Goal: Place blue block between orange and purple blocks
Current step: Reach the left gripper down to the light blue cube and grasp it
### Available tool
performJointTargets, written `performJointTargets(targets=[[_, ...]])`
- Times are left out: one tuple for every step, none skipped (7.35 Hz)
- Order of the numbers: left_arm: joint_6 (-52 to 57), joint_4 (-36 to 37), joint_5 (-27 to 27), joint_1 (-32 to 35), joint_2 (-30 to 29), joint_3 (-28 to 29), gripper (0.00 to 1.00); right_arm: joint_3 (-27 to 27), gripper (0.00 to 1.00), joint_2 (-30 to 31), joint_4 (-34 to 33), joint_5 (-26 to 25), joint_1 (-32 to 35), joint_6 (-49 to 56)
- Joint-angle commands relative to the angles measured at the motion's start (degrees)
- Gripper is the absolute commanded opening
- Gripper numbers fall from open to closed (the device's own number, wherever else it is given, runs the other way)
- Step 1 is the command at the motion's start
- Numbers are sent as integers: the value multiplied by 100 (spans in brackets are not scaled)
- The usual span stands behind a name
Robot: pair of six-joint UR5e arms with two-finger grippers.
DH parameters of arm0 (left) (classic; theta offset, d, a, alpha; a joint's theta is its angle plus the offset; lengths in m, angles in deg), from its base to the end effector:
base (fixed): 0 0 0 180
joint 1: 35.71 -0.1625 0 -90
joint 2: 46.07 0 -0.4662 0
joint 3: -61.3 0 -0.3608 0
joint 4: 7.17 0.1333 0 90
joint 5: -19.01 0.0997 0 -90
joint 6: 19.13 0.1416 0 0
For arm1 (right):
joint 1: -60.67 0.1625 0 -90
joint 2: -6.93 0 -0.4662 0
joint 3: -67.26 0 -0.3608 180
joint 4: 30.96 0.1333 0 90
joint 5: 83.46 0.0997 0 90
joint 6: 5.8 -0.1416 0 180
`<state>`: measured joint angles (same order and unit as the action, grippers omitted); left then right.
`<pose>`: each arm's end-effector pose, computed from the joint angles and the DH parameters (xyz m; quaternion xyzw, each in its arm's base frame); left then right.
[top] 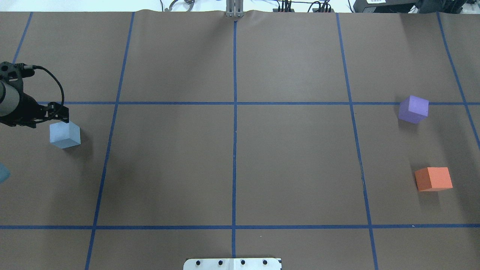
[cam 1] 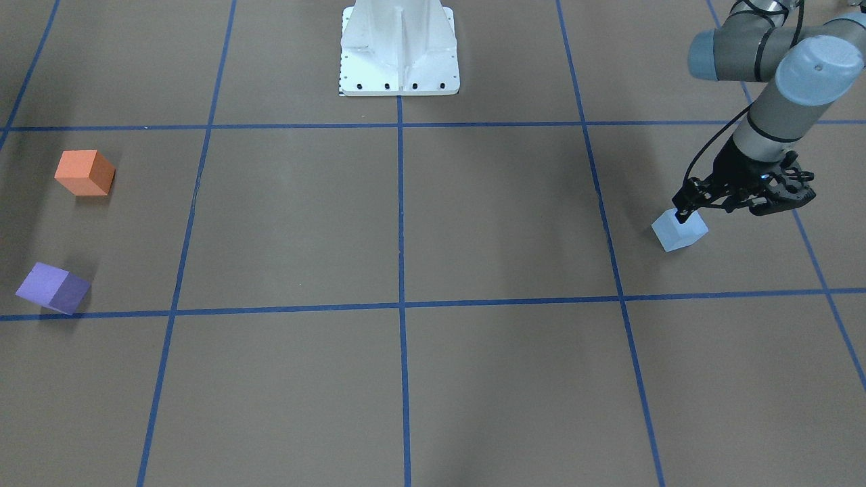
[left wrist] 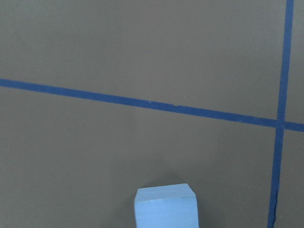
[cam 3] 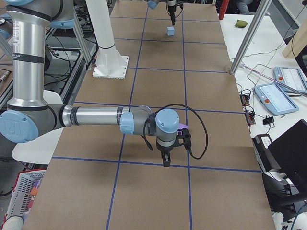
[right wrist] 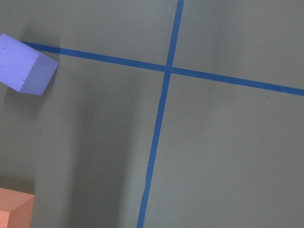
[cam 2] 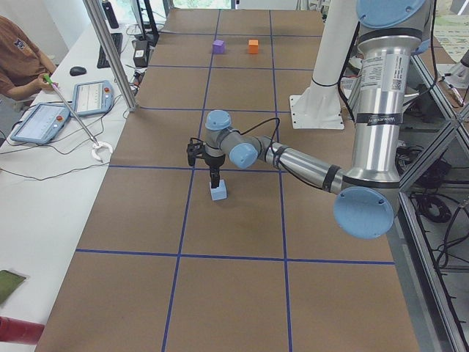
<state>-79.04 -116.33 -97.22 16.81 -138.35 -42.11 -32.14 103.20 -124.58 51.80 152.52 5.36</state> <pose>0.2605 -0.4559 0.5780 0.0299 0.3620 -0.1141 0.9247 0.0459 -0.4069 0.7067 0.0397 -0.3827 -0.0733 0.9201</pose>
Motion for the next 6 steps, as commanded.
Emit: performJointTargets(targets=[[-83, -36, 83, -294, -71, 328, 100, 0, 100, 7, 2, 0, 0, 0], [-100, -44, 83, -374, -237, 522, 100, 0, 100, 7, 2, 0, 0, 0], [-100, -140, 83, -427, -343, 758, 100, 0, 100, 7, 2, -9, 0, 0], [-91, -550, 83, -471, -344, 1031, 95, 0, 100, 7, 2, 0, 0, 0], [-74, -806, 74, -454, -283, 1103, 49, -9, 100, 7, 2, 0, 0, 0], [-48, -783, 5, -393, -204, 860, 5, -44, 100, 7, -6, 0, 0, 0]])
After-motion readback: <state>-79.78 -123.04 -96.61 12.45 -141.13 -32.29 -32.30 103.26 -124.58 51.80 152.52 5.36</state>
